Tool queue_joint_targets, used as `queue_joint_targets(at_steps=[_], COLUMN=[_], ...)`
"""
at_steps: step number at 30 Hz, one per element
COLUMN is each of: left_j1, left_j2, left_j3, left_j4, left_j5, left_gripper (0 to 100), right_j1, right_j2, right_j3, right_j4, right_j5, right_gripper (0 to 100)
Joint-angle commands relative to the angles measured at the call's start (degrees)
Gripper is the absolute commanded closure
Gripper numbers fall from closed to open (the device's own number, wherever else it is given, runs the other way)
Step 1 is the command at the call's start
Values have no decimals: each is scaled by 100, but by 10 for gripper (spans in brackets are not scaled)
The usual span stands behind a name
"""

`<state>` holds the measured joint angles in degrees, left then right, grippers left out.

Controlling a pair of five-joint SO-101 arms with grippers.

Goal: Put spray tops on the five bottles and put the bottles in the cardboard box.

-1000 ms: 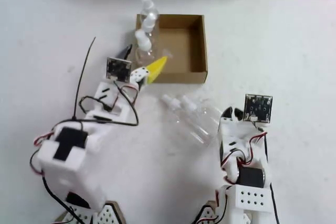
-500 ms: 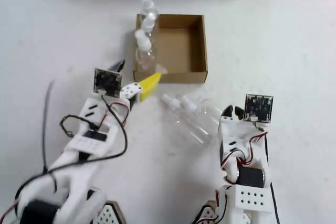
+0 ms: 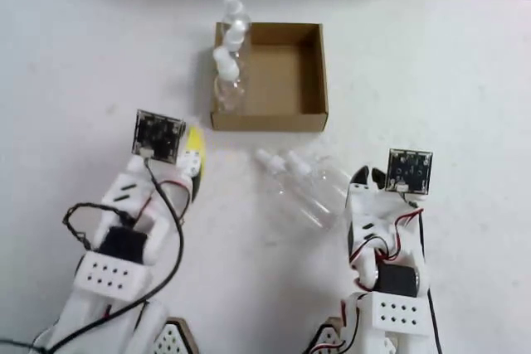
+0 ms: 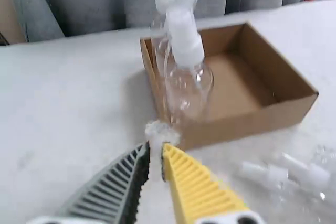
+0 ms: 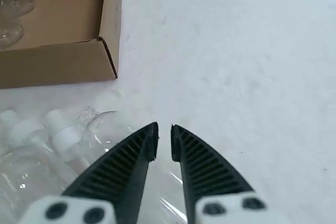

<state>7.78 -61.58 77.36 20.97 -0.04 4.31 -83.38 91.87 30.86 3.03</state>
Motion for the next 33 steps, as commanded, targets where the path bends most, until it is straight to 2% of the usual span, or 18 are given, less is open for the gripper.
queue_joint_targets(at_steps=[1, 5, 8, 10, 15, 19, 26, 29, 33], left_j1=[-66, -409, -655, -760, -1077, -1077, -1086, -1086, -1086], left_j2=[-655, -822, -840, -848, -848, -848, -848, -848, -848], left_j3=[-18, 62, 484, 879, 1486, 1486, 1451, 1451, 1451], left_j4=[1890, 2611, 2541, 2171, 1152, 1152, 1354, 1354, 1354], left_j5=[70, 70, 70, 35, 35, 35, 35, 35, 35], left_gripper=[943, 943, 940, 940, 942, 942, 942, 943, 943], right_j1=[277, 321, 286, 198, -673, -1446, -2844, -3125, -3213], right_j2=[-57, -22, -4, 4, 4, 4, 22, 409, 1578], right_j3=[-114, -484, -818, -1108, -1916, -2558, -3349, -3499, -3640], right_j4=[-127, -119, -57, 154, 963, 1763, 3116, 3371, 3530], right_j5=[70, 70, 105, 369, 1152, 1547, 2822, 3042, 3402], right_gripper=[972, 974, 974, 975, 975, 975, 970, 963, 869])
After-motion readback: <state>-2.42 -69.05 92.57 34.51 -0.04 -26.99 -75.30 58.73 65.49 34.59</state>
